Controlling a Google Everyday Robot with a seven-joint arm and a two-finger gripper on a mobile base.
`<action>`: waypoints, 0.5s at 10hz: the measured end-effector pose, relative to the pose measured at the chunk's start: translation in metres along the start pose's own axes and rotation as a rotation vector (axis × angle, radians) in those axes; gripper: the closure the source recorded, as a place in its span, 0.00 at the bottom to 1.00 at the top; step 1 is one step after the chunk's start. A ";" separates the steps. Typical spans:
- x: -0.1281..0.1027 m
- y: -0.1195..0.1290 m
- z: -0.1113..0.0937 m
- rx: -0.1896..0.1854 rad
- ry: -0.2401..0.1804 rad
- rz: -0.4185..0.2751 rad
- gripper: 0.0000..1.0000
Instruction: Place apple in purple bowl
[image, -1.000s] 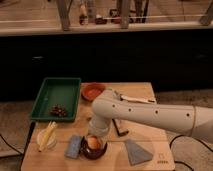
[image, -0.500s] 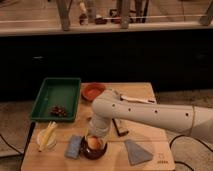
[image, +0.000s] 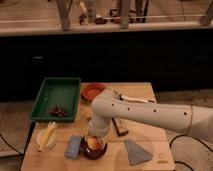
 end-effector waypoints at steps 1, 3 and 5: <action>0.000 0.000 -0.001 0.001 0.001 0.001 0.85; 0.001 0.001 0.000 -0.004 0.001 0.002 0.65; 0.001 0.003 0.000 -0.010 -0.001 0.003 0.44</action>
